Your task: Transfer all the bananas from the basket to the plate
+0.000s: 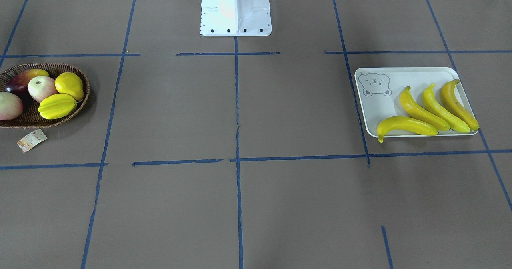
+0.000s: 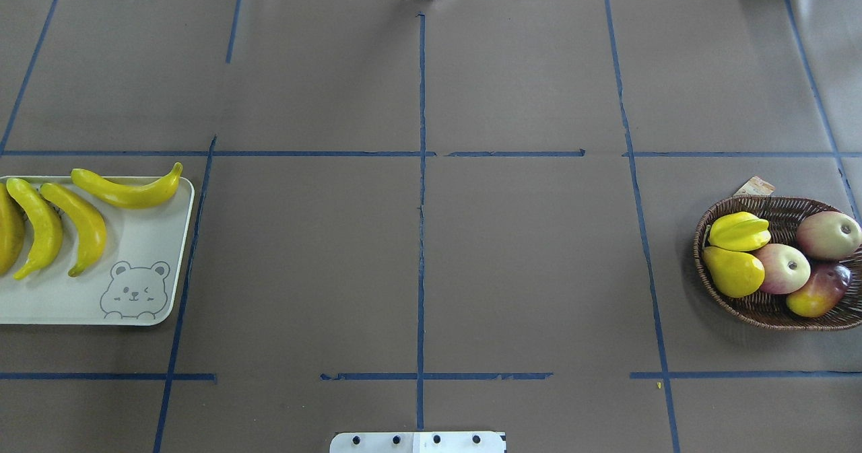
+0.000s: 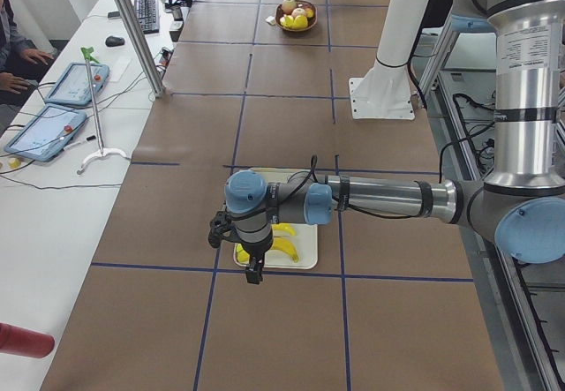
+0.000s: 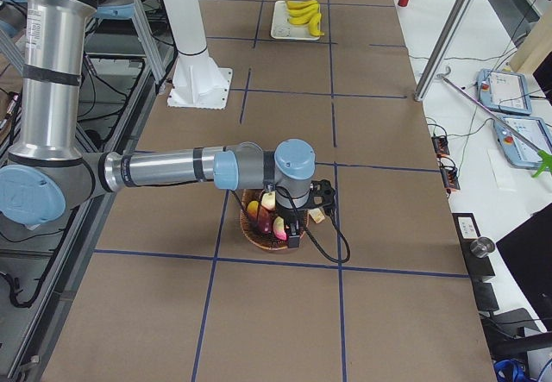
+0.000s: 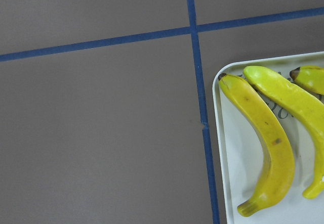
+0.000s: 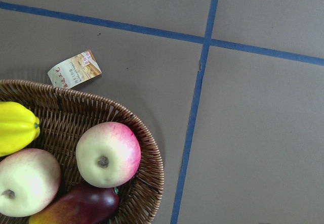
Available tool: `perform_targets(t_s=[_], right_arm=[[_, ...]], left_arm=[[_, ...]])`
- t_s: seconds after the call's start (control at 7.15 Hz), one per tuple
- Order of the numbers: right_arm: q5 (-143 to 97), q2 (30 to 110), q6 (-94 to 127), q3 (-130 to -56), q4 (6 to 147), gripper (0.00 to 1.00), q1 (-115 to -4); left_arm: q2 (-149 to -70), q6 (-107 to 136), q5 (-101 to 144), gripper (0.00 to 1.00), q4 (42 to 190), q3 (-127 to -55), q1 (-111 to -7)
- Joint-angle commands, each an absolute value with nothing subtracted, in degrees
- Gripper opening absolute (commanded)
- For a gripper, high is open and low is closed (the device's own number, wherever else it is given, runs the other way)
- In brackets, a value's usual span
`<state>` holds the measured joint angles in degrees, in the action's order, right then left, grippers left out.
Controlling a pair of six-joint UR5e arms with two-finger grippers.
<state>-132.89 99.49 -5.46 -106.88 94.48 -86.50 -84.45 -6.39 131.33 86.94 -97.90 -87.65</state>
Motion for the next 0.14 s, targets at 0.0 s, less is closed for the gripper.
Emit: perform_targets(t_s=[0.0], right_arm=[[-132.89,99.49,-5.45,-106.88,94.48,0.99,-86.4]], left_arm=[[-84.55,-6.42,131.4,1.0,87.01,-98.0,-87.63]])
